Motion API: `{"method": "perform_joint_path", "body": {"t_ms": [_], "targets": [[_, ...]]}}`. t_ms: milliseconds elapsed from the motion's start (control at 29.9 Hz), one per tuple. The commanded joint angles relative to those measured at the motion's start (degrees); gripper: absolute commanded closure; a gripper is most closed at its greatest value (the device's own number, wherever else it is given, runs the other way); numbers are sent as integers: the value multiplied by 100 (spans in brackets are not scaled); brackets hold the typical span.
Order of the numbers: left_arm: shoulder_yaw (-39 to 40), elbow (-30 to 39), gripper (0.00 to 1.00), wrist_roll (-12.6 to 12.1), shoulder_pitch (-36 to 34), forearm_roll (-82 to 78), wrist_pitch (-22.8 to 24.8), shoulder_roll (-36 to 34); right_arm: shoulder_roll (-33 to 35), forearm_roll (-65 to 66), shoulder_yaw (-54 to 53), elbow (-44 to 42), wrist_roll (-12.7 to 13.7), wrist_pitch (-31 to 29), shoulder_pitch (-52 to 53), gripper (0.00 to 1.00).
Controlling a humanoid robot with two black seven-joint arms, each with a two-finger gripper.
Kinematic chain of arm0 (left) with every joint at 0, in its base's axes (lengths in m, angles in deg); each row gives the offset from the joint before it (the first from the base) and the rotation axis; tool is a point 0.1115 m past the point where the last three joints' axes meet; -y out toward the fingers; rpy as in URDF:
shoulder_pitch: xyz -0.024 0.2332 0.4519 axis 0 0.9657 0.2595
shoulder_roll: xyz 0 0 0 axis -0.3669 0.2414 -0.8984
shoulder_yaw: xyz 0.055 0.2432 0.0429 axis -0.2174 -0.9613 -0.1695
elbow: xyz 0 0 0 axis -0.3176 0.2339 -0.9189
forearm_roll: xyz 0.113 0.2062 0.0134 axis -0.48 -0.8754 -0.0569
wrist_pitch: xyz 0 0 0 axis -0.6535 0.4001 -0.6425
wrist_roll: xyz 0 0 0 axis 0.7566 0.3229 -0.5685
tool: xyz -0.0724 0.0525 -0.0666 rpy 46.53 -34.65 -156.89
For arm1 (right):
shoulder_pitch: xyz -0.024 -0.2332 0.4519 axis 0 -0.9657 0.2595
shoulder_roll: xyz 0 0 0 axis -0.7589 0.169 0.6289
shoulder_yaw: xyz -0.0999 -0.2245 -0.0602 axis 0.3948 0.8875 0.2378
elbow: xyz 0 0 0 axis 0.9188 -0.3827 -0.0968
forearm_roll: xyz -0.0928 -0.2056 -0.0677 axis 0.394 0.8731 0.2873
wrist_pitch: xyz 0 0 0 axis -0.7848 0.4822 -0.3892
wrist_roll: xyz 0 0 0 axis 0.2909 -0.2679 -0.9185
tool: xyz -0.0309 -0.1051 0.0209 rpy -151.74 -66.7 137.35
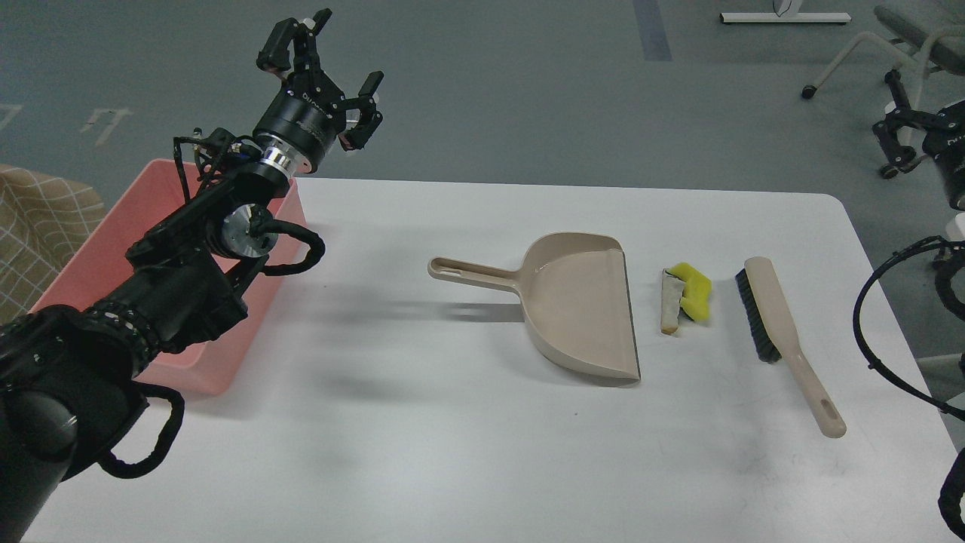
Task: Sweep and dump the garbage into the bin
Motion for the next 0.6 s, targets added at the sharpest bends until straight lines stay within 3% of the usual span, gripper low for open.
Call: {"method": "perform_joint_path", "body": {"t_ms": [0, 100, 368, 569], "targets": [[-11, 237, 4, -35, 79, -7, 0, -73, 10, 1, -1, 23, 0, 0, 9, 0], [-28, 580, 8, -53, 211, -7, 0, -424, 19, -8, -1, 23, 0, 0, 9, 0], [-317, 3012, 14, -114, 992, -86, 0, -1758, 19, -8, -1, 15, 0, 0, -26, 0], [-854, 4104, 19, -97, 1362, -418, 0, -2568, 19, -8, -1, 23, 0, 0, -43, 0]]}}
